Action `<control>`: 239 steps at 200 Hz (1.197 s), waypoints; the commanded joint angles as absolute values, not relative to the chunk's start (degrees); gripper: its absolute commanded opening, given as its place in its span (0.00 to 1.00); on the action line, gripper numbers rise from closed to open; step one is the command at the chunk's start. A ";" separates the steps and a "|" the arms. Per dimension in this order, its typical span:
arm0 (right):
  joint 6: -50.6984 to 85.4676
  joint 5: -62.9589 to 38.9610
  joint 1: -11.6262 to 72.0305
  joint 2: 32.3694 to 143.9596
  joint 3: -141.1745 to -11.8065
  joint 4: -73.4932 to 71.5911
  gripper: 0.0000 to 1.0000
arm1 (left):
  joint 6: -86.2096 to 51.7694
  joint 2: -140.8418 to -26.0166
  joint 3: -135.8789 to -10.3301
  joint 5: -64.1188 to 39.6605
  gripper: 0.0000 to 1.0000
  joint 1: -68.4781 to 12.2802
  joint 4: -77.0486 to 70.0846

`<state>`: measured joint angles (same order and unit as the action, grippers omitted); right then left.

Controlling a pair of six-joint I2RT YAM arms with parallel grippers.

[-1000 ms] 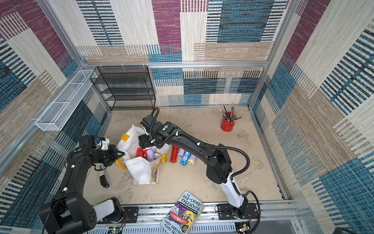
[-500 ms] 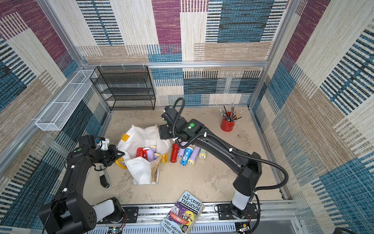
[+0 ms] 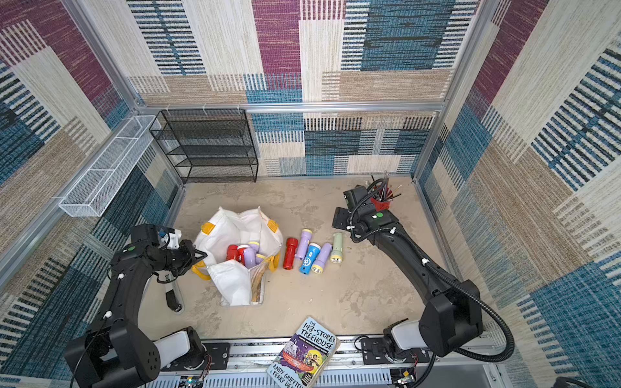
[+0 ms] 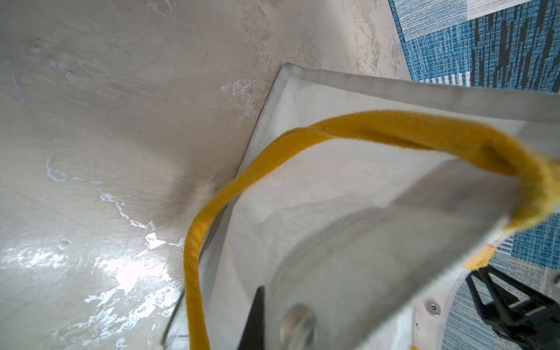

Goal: Put the flashlights into the tote bags
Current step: Pick up the flashlight from the center of the board.

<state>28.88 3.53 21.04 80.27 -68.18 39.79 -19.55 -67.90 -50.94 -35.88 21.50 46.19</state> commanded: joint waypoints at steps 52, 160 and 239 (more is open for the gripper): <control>21.41 -0.60 17.70 92.45 -65.78 32.87 0.68 | -19.25 -68.62 -51.51 -34.68 0.00 21.51 46.99; 19.77 -4.61 17.82 104.78 -68.92 32.04 0.63 | -19.06 -68.99 -51.61 -33.97 0.00 21.53 47.36; 18.50 -0.43 17.85 108.01 -69.88 34.73 0.60 | -19.16 -69.17 -51.62 -33.84 0.00 21.53 47.36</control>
<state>19.00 -2.35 17.78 107.35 -69.47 33.56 -19.53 -69.04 -51.22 -34.63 21.50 46.50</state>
